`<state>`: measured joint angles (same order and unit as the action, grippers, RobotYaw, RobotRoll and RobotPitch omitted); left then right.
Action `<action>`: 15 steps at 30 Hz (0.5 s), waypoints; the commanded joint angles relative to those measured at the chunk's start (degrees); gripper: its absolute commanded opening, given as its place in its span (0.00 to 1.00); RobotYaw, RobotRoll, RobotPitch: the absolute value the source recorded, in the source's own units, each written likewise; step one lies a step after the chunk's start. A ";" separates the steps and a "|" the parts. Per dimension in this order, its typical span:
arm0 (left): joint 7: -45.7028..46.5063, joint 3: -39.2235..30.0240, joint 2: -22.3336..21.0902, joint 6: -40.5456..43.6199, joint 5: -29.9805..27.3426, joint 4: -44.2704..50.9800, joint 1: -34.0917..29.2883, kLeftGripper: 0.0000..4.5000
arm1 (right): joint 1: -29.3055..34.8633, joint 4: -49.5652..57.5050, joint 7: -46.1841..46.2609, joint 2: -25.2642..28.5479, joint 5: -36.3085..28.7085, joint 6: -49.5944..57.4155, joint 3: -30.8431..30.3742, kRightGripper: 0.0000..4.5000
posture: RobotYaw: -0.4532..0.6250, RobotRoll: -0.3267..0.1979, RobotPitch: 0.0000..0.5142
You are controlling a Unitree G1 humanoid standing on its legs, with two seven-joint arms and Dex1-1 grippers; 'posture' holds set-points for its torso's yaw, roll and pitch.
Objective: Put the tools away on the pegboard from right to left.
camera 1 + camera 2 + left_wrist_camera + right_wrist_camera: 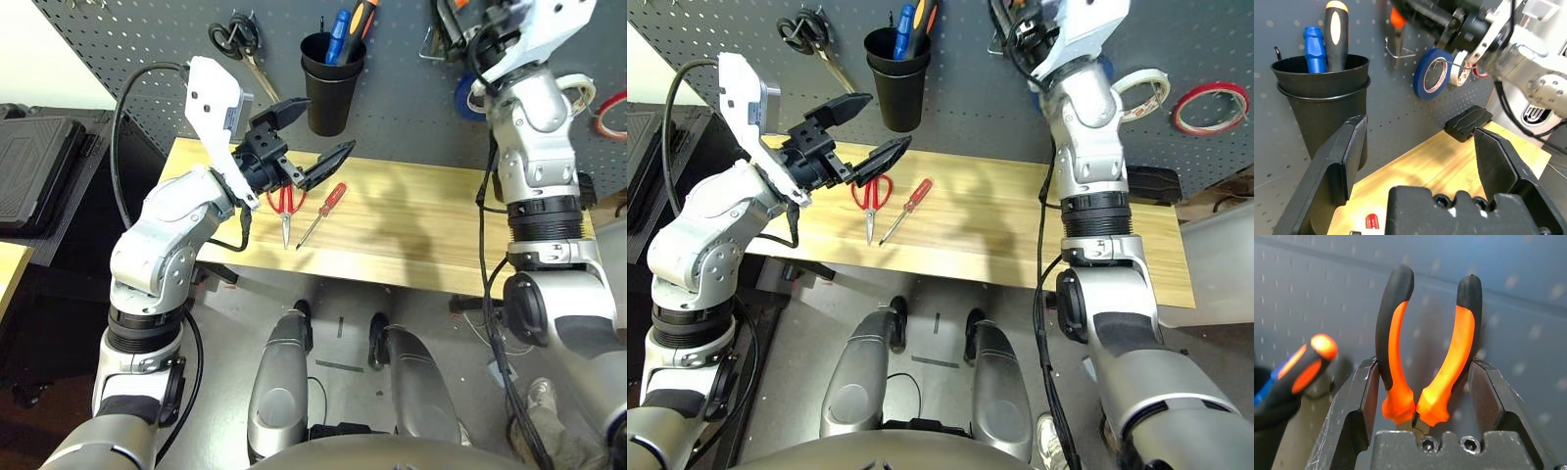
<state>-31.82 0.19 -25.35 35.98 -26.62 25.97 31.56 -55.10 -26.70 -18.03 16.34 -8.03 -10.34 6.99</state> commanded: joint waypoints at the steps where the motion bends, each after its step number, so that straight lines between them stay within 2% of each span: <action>1: 0.18 1.11 -0.36 0.08 0.73 0.45 -0.66 1.00 | 0.46 -1.68 1.39 -0.21 1.09 -1.35 0.02 0.67 | 0.60 0.62 0.55; 6: 0.23 1.20 -0.87 0.27 0.90 0.52 -1.15 1.00 | 1.89 -2.93 2.93 -0.57 2.42 -0.93 -0.39 0.67 | 0.60 0.62 0.55; 8: 0.31 1.29 -0.91 0.26 0.95 0.50 -1.28 1.00 | 2.52 -2.93 3.39 -0.44 2.96 -1.05 -0.30 0.83 | 0.61 0.62 0.55; 11: 0.33 1.49 -0.90 0.15 1.22 0.25 -1.49 1.00 | 3.27 -2.77 3.38 0.05 3.58 -2.31 -0.28 1.00 | 0.61 0.62 0.55; 15: 0.61 1.76 -0.64 0.11 1.74 -0.09 -1.74 1.00 | 4.91 -1.98 2.23 0.82 3.08 -6.80 0.34 1.00 | 0.61 0.62 0.54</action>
<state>-31.27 0.82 -25.85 35.99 -25.48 25.96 30.77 -51.90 -29.54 -15.21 16.39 -5.00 -14.36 6.82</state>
